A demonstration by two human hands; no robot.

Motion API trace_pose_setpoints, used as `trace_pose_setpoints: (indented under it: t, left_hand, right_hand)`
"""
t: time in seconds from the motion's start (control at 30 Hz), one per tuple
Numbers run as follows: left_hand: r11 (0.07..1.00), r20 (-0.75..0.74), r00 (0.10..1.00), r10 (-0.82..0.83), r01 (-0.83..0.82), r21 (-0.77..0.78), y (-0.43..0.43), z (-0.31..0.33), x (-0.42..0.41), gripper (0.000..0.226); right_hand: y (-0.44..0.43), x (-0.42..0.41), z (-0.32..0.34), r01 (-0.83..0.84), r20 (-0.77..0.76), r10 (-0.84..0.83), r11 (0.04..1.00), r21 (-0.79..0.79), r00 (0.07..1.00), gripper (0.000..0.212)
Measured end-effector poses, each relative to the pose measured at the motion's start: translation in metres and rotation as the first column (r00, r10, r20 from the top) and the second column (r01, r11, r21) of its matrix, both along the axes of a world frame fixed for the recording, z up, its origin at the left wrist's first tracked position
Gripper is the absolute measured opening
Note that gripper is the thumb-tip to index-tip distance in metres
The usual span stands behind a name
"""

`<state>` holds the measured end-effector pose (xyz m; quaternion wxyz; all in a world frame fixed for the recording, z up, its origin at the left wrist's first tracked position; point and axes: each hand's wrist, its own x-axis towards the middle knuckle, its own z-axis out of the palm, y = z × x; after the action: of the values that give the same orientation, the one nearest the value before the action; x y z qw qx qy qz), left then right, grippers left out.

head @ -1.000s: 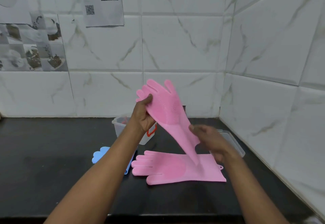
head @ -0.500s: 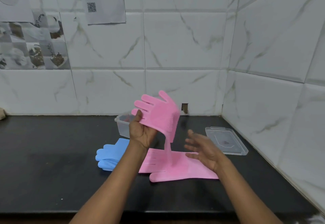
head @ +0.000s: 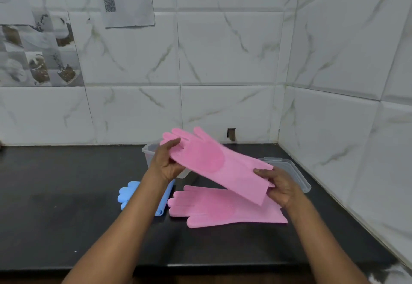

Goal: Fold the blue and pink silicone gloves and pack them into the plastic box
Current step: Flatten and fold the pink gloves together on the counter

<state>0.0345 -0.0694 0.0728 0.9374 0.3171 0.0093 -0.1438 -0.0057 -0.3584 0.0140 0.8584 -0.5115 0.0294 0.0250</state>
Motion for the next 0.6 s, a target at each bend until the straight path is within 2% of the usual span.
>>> trace_pose_setpoints:
  t: [0.1, 0.2, 0.3, 0.37, 0.4, 0.47, 0.6]
  left_hand:
    - [0.980, -0.162, 0.987, -0.012, 0.044, 0.192, 0.014, -0.027, 0.007, 0.027]
    - [0.912, -0.165, 0.985, -0.051, 0.113, 0.393, 0.018, -0.035, 0.016, 0.021]
    - [0.836, 0.097, 0.991, -0.087, 0.020, 0.548, 0.020, -0.024, 0.029, 0.011]
    - [0.794, 0.319, 0.941, -0.111, -0.109, 0.598, 0.026, -0.021, 0.032, 0.013]
    - [0.726, 0.398, 0.908, -0.129, -0.187, 0.662, 0.033, -0.024, 0.031, 0.016]
    - [0.484, 0.490, 0.838, -0.241, -0.334, 0.809, 0.050, -0.039, 0.028, 0.022]
    - [0.117, 0.431, 0.770, -0.470, -0.430, 0.895, 0.066, -0.084, 0.016, 0.030]
  right_hand:
    - [-0.016, 0.003, 0.012, -0.018, -0.092, -0.004, 0.972, -0.234, 0.996, 0.047]
    - [-0.018, 0.010, 0.026, 0.126, 0.001, -0.141, 0.883, -0.452, 0.990, 0.033]
    - [-0.017, 0.015, 0.037, 0.319, 0.219, -0.244, 0.833, -0.451, 0.945, 0.025]
    - [-0.015, 0.010, 0.038, 0.368, 0.314, -0.232, 0.784, -0.500, 0.921, 0.027]
    - [-0.016, 0.004, 0.034, 0.376, 0.332, -0.219, 0.751, -0.543, 0.917, 0.028]
    - [-0.019, -0.009, 0.017, 0.369, 0.338, -0.182, 0.663, -0.651, 0.923, 0.028]
    - [-0.023, -0.032, -0.035, 0.262, 0.253, -0.078, 0.423, -0.867, 0.964, 0.031]
